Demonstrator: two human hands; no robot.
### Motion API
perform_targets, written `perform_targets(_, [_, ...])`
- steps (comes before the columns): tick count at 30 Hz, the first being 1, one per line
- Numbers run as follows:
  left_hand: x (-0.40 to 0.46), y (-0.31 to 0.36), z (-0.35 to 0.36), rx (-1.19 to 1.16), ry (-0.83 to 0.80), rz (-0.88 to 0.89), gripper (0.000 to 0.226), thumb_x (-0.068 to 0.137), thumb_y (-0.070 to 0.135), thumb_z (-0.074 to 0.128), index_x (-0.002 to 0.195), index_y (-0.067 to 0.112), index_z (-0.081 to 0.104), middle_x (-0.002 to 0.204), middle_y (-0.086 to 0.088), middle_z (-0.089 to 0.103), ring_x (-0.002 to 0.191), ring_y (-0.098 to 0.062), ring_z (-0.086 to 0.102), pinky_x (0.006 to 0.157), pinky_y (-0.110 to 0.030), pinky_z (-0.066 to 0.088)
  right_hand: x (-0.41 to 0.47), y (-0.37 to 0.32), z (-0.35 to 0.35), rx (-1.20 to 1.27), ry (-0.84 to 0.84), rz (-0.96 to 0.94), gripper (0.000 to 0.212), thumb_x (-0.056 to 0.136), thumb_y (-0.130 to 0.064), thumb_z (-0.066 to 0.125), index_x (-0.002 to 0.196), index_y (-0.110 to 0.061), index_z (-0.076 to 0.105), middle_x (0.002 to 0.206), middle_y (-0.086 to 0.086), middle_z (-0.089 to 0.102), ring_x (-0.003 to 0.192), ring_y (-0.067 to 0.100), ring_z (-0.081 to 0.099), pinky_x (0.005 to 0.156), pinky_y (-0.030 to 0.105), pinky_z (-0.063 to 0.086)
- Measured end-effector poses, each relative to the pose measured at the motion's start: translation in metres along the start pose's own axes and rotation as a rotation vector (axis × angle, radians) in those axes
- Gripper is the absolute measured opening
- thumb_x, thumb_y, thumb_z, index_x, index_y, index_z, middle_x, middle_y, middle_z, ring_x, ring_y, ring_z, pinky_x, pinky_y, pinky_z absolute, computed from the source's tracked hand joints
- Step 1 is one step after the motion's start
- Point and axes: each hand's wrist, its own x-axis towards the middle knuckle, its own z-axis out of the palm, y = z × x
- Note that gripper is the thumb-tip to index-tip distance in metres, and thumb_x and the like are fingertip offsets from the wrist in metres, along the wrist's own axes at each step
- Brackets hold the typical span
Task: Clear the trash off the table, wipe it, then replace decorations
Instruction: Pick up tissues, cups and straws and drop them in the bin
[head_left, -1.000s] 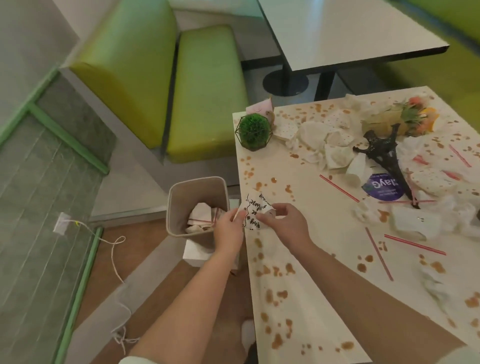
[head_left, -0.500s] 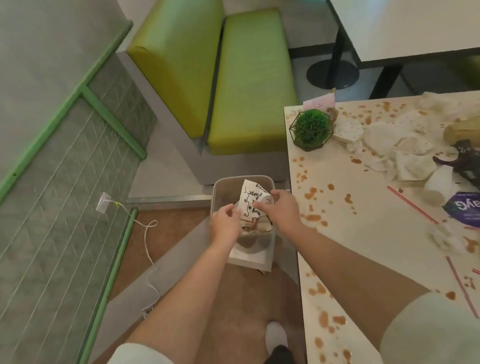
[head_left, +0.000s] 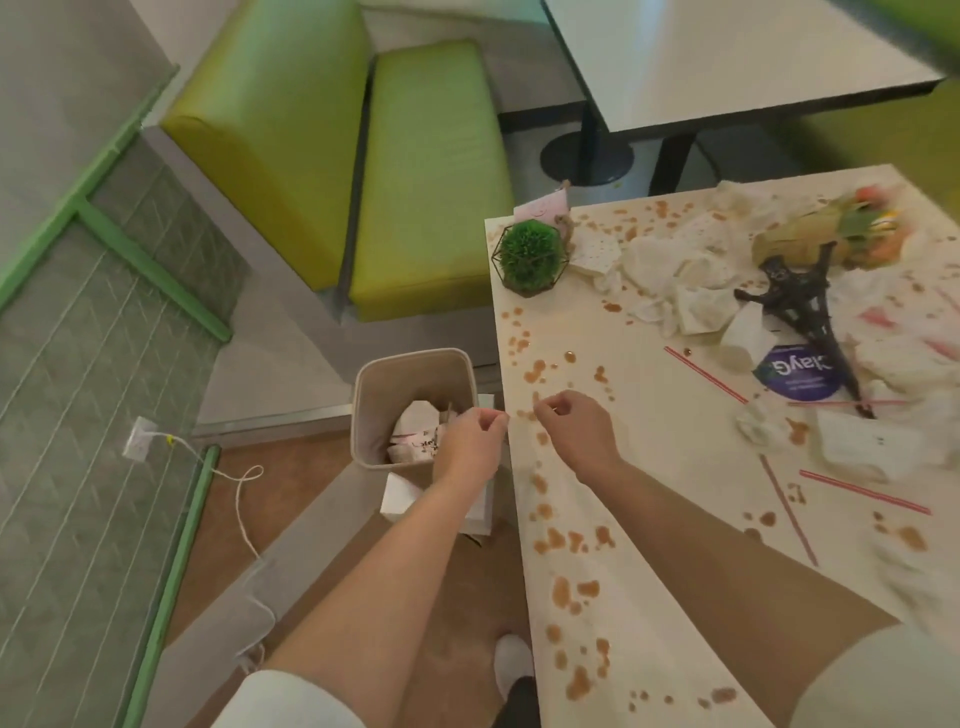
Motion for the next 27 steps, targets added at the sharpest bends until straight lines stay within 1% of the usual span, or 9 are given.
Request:
perform_targets(3, [-0.018,0.029,0.030,0.010,-0.049,0.042,0.026,0.099,0.042,0.048,0.109,0.023,0.063,0.106,0.004,0.066,0.095,-0.016,0.060,0.077,-0.031,0.047,-0.012,0.023,-0.038,0.045,0.056,0.033,0.015,0.093,-0.026,0.058,0.098,-0.016,0.068,0.092,-0.007,0.065,0.074,0.001,0.056,0.055,0.015,0.035])
perform_targets(6, [-0.036,0.052,0.063,0.033,-0.105,0.094,0.024,0.099,0.040,0.048,0.109,0.024,0.064,0.101,0.005,0.065,0.094,-0.018,0.060,0.079,-0.031,0.049,-0.026,0.048,-0.075,0.094,0.120,0.068,0.015,0.091,-0.025,0.059,0.097,-0.015,0.068,0.092,-0.005,0.068,0.074,0.003,0.058,0.056,0.016,0.038])
perform_targets(11, [-0.071,0.080,0.118,0.051,-0.185,0.156,0.022,0.098,0.040,0.048,0.107,0.026,0.063,0.101,0.012,0.063,0.091,-0.010,0.058,0.077,-0.028,0.044,-0.047,0.095,-0.131,0.063,0.216,0.131,0.014,0.092,-0.028,0.059,0.094,-0.016,0.067,0.090,-0.005,0.068,0.071,0.010,0.060,0.053,0.021,0.041])
perform_targets(15, [-0.094,0.092,0.155,0.078,-0.243,0.187,0.020,0.099,0.039,0.049,0.104,0.026,0.063,0.099,0.011,0.065,0.086,-0.009,0.060,0.080,-0.028,0.048,-0.062,0.132,-0.167,0.063,0.250,0.188,0.025,0.096,-0.032,0.056,0.091,-0.010,0.068,0.086,0.002,0.070,0.069,0.017,0.063,0.062,0.035,0.054])
perform_targets(19, [-0.107,0.097,0.181,0.112,-0.276,0.186,0.020,0.098,0.040,0.050,0.102,0.026,0.063,0.098,0.010,0.065,0.089,-0.012,0.061,0.080,-0.029,0.048,-0.070,0.165,-0.193,-0.086,0.265,0.251,0.025,0.097,-0.030,0.056,0.090,-0.009,0.068,0.088,0.003,0.070,0.067,0.015,0.061,0.049,0.026,0.044])
perform_targets(21, [-0.113,0.098,0.190,0.123,-0.295,0.180,0.021,0.098,0.040,0.050,0.105,0.024,0.064,0.099,0.011,0.063,0.091,-0.010,0.058,0.079,-0.027,0.045,-0.073,0.176,-0.202,-0.148,0.253,0.280,0.015,0.094,-0.027,0.059,0.089,-0.014,0.065,0.081,-0.002,0.064,0.063,0.015,0.058,0.046,0.025,0.043])
perform_targets(23, [-0.119,0.098,0.199,0.131,-0.309,0.174,0.024,0.099,0.040,0.049,0.109,0.024,0.064,0.102,0.012,0.062,0.092,-0.009,0.056,0.078,-0.025,0.043,-0.073,0.182,-0.207,-0.204,0.209,0.311,0.012,0.092,-0.023,0.063,0.083,-0.015,0.064,0.074,-0.003,0.061,0.060,0.017,0.060,0.050,0.028,0.049])
perform_targets(25, [-0.123,0.097,0.205,0.140,-0.314,0.172,0.024,0.099,0.040,0.049,0.110,0.025,0.064,0.102,0.013,0.061,0.090,-0.006,0.055,0.075,-0.024,0.041,-0.072,0.187,-0.209,-0.254,0.168,0.343,0.017,0.091,-0.020,0.064,0.078,-0.009,0.068,0.072,0.006,0.067,0.056,0.022,0.061,0.054,0.031,0.051])
perform_targets(27, [-0.125,0.096,0.211,0.142,-0.309,0.165,0.023,0.098,0.040,0.049,0.108,0.026,0.064,0.101,0.014,0.061,0.087,-0.005,0.056,0.071,-0.022,0.041,-0.070,0.193,-0.208,-0.296,0.155,0.362,0.026,0.089,-0.017,0.063,0.065,-0.008,0.064,0.057,0.006,0.060,0.047,0.021,0.056,0.048,0.027,0.046])
